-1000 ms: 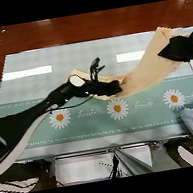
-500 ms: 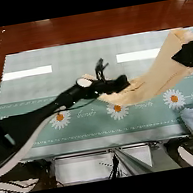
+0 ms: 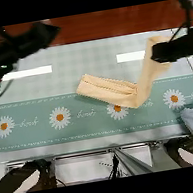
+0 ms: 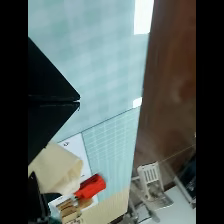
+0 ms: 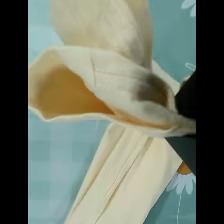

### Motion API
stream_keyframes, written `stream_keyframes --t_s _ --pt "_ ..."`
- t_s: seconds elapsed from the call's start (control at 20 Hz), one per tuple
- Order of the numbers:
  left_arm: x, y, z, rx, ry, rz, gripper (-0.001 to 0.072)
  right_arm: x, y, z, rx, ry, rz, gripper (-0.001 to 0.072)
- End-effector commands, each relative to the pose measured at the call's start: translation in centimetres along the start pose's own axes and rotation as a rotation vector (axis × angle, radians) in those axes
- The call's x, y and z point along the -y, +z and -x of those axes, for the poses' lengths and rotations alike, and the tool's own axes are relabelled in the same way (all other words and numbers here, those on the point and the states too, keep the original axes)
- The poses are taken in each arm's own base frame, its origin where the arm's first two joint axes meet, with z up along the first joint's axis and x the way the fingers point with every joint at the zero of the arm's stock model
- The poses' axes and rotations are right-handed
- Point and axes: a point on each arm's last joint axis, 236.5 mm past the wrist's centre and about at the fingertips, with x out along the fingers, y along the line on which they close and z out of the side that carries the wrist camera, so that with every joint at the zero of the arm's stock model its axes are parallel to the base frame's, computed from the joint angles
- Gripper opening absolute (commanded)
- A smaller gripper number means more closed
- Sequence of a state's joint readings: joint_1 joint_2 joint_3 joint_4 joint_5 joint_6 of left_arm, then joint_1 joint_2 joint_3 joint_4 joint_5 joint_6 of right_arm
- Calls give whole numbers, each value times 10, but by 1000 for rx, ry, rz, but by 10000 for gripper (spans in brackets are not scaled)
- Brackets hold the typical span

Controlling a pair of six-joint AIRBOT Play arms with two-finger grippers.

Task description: Fold the shirts.

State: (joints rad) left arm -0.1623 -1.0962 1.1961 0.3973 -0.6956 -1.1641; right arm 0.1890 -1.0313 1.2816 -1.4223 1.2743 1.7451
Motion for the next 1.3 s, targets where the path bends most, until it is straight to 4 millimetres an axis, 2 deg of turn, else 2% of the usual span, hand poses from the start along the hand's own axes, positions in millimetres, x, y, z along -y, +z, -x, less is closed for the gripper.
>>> stream_keyframes --t_s 0.0,0.1,0.2,0.3,0.4,0.45,0.55,0.6,0.65,0.75,0.8,0.85,0.9,0.95,1.05,1.1,1.15,1.2,1.25 --pt "8 39 78 86 58 -96 22 -55 9 -61 1 73 36 44" --pt "19 37 100 74 53 -125 22 -83 4 -100 -20 104 21 44" --pt "31 27 112 42 37 -140 22 -111 -10 -137 -60 144 9 44" --pt "37 14 113 -3 23 -142 23 -150 -23 -164 -90 239 -46 45" --pt "35 -6 108 -65 7 -121 23 -188 -24 -182 -65 336 -112 46" --pt "32 -15 104 -90 5 -100 23 -203 -23 -189 -47 379 -149 93" --pt "23 -36 97 -138 3 -68 23 -222 -25 -195 -46 429 -206 363" --pt "17 -45 94 -160 6 -50 23 -222 -27 -195 -51 429 -195 414" --pt "11 -53 92 -176 12 -31 23 -216 -27 -193 -57 419 -170 414" --pt "0 -64 90 -199 25 -8 23 -185 -24 -185 -80 351 -107 414" --pt "-4 -66 90 -207 39 -16 23 -161 -24 -180 -101 295 -78 414" --pt "-7 -66 91 -209 50 -27 23 -128 -25 -171 -132 212 -34 414" --pt "-9 -67 91 -210 59 -32 23 -88 -29 -160 -170 104 21 414" --pt "-12 -66 92 -209 68 -38 23 -36 -34 -143 -221 -50 83 414" --pt "-20 -67 94 -219 98 -56 23 70 -44 -96 -342 -368 175 416" --pt "-24 -69 95 -228 117 -68 23 111 -53 -75 -393 -463 166 416" --pt "-26 -71 96 -238 125 -74 23 133 -65 -67 -415 -469 99 453" --pt "-28 -74 97 -250 130 -79 23 141 -83 -67 -427 -415 -9 492" --pt "-29 -75 97 -257 134 -81 23 134 -100 -77 -420 -297 -141 505"
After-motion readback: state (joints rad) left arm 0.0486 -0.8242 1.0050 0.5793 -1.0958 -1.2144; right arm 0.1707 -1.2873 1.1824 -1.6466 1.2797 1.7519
